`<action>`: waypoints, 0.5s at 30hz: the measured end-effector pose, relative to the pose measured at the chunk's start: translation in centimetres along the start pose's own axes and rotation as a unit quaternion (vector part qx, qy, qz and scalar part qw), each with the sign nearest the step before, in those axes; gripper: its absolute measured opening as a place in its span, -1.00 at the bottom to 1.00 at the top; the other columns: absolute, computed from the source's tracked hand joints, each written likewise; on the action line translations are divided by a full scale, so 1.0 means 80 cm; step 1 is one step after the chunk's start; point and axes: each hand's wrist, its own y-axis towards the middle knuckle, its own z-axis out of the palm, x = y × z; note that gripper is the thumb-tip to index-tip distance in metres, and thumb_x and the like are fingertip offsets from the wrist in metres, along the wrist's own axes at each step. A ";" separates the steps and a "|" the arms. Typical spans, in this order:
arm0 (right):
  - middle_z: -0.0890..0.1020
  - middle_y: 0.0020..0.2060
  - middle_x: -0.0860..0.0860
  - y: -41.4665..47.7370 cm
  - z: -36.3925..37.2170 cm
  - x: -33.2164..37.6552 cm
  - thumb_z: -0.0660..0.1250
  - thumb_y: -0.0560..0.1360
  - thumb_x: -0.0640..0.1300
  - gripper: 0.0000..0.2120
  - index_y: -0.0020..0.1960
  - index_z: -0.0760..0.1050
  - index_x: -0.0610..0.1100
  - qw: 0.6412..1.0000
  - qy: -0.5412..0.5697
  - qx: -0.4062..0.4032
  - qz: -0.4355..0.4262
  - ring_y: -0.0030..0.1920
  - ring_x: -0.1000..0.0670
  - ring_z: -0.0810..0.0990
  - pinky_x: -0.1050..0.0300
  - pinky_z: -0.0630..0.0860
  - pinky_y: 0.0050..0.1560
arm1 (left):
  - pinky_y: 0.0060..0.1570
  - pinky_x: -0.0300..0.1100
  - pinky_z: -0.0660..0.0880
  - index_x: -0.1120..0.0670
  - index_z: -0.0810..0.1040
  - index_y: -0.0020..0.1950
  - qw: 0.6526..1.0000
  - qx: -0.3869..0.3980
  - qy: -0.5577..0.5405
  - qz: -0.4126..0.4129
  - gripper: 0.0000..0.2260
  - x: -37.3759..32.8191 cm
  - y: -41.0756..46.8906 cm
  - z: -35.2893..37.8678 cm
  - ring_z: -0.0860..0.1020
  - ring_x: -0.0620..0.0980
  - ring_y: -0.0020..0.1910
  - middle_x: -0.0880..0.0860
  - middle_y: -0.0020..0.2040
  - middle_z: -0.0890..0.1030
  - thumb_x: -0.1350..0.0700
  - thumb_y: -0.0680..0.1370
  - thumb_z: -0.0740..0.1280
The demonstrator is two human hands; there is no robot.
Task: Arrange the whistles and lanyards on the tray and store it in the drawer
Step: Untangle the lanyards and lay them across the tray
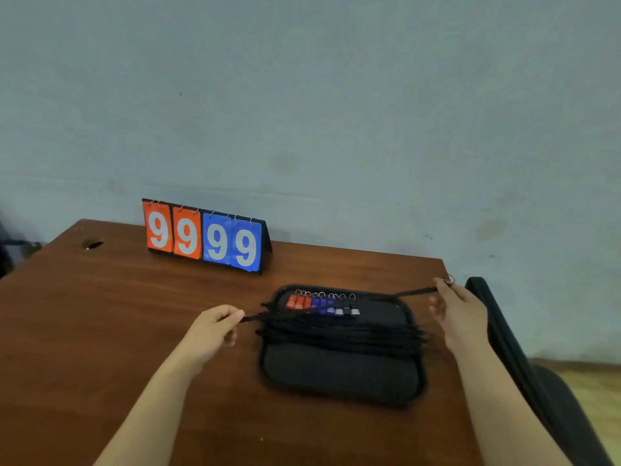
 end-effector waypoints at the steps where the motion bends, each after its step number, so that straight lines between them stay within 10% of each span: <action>1: 0.59 -0.20 -0.01 0.000 -0.011 -0.003 0.37 0.55 -0.20 -0.79 0.17 0.57 -0.22 1.000 -0.003 0.000 0.008 -0.25 0.06 0.57 0.22 0.57 -0.21 | -0.24 -0.19 0.49 0.21 0.58 -0.11 1.000 -0.004 -0.022 -0.009 -0.82 0.000 0.003 0.006 0.49 0.00 -0.30 0.10 -0.32 0.51 0.17 0.61 0.25; 15: 0.68 -0.07 -0.12 0.017 -0.098 -0.097 0.34 0.55 -0.22 -0.89 0.04 0.62 -0.17 0.974 -0.177 0.025 0.139 -0.06 -0.08 0.62 0.09 0.55 -0.15 | -0.35 -0.17 0.41 0.19 0.62 -0.02 0.985 -0.073 0.006 -0.154 -0.91 0.056 0.036 0.051 0.53 0.04 -0.28 0.15 -0.19 0.62 0.21 0.57 0.33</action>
